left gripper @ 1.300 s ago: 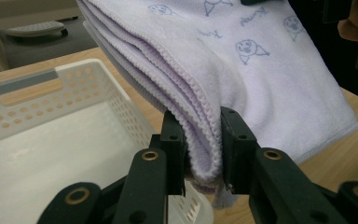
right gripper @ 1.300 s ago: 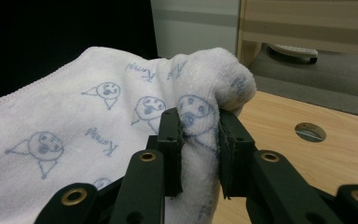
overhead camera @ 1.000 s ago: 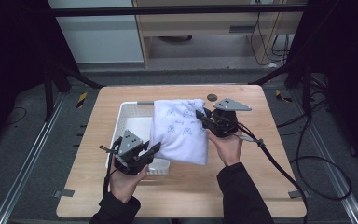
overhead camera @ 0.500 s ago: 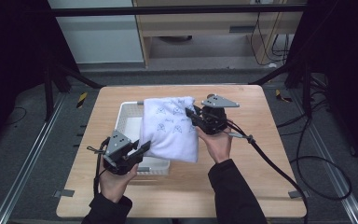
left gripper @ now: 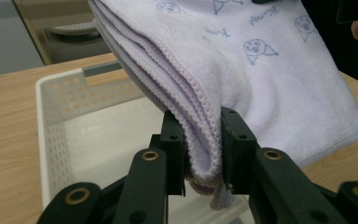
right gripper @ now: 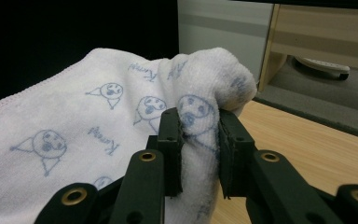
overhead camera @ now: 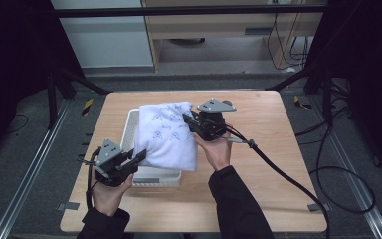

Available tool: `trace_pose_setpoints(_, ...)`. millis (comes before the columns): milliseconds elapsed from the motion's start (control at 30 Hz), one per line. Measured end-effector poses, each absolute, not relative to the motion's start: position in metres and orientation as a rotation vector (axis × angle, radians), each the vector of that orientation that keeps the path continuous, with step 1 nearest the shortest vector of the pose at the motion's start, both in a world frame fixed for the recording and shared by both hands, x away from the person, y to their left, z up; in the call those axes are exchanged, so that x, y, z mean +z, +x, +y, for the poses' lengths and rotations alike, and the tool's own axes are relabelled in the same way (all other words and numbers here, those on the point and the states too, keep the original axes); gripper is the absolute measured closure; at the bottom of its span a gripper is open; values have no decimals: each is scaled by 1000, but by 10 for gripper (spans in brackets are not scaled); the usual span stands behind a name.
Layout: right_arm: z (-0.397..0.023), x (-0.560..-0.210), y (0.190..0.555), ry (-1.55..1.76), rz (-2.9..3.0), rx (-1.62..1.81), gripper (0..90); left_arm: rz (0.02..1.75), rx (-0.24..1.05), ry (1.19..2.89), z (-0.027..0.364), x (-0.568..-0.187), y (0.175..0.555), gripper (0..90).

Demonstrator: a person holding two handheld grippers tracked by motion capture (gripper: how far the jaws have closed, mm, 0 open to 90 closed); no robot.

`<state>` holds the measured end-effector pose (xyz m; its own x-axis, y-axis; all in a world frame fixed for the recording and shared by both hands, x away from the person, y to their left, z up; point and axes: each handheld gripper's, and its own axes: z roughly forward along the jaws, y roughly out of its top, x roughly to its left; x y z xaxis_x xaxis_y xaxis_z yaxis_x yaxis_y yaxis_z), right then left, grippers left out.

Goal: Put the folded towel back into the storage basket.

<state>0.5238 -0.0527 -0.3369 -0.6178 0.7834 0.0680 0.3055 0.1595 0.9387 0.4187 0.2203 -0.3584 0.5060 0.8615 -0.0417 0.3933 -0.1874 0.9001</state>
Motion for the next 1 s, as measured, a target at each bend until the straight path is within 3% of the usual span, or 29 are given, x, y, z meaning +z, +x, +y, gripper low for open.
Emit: trace_pose_setpoints(1000, -4, -362, 551, 1046, 2036, 1511, 736, 1185, 631, 1757, 260, -375, 431, 724)
